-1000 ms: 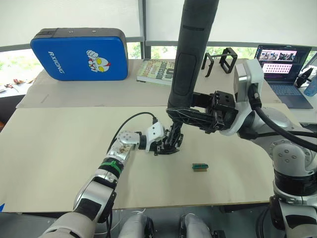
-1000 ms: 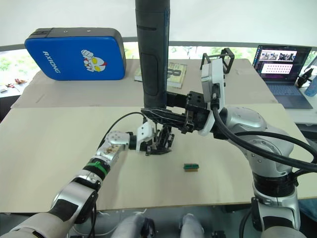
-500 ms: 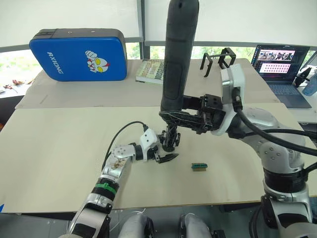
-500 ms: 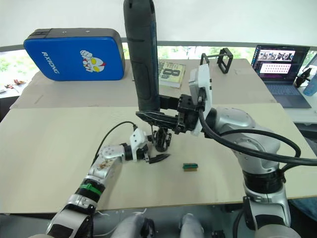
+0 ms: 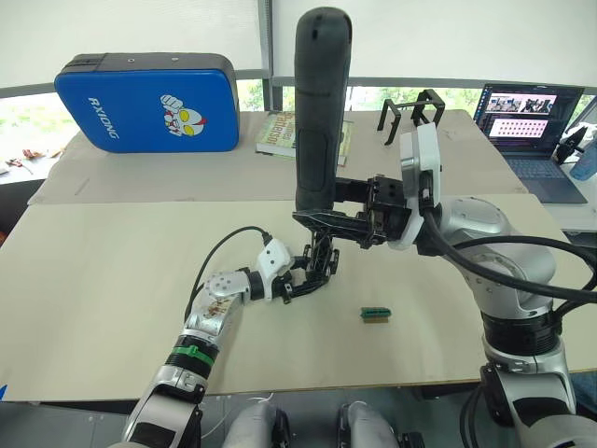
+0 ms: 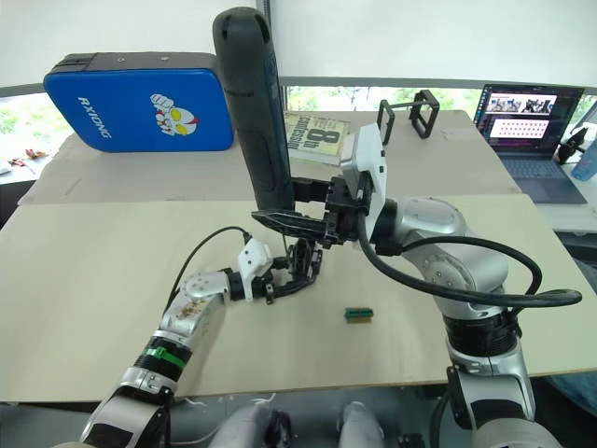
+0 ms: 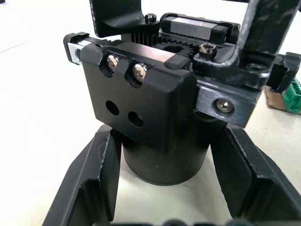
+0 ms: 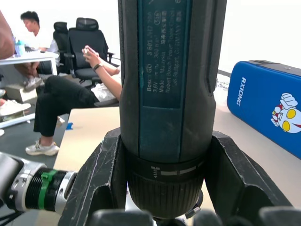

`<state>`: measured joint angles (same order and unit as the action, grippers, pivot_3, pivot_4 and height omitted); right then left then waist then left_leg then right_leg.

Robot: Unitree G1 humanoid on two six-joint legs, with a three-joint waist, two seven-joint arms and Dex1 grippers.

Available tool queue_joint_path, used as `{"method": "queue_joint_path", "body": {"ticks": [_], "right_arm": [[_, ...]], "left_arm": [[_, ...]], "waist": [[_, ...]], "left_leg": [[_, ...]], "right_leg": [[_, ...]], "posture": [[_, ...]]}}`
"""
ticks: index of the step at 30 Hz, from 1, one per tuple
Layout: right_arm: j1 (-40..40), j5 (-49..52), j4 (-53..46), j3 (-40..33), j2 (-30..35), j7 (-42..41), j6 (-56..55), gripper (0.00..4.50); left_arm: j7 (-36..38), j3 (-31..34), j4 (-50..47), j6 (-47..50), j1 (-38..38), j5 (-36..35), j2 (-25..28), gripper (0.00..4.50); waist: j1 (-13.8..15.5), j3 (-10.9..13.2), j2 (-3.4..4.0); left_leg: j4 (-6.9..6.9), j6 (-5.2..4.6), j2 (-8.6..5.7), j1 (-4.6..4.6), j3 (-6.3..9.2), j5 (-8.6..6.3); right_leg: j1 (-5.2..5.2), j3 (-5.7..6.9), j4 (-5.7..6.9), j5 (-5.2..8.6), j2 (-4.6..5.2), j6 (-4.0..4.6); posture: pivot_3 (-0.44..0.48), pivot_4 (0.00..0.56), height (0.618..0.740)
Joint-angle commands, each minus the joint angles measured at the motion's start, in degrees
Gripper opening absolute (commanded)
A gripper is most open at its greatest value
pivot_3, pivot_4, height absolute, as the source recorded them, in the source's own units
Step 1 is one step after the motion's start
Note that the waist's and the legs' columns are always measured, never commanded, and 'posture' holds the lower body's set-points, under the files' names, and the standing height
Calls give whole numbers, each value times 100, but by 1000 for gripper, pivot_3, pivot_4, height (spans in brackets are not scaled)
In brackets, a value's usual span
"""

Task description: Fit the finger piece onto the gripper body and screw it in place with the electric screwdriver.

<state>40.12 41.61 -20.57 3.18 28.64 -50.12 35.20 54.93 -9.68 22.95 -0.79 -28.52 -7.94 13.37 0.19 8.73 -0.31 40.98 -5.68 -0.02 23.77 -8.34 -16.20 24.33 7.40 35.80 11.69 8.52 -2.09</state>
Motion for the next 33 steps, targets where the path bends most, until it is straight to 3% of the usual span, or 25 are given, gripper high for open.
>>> {"method": "queue_joint_path", "body": {"ticks": [1, 33], "right_arm": [[78, -46, -107, -115, -72, -110, -329, 1897], [-128, -746, 353, 109, -415, -453, -895, 1897]], "left_arm": [[43, -11, -237, -21, -28, -95, -9, 2272], [112, -83, -414, -73, 20, -102, 74, 2272]], "waist": [[0, 0, 0], [-30, 0, 1]], "left_leg": [[0, 0, 0, 0, 0, 0], [-2, 2, -1, 0, -2, 1]], "right_leg": [[0, 1, 0, 0, 0, 0], [0, 2, -1, 0, -3, -1]], "posture": [[0, 150, 740], [0, 150, 740]]}}
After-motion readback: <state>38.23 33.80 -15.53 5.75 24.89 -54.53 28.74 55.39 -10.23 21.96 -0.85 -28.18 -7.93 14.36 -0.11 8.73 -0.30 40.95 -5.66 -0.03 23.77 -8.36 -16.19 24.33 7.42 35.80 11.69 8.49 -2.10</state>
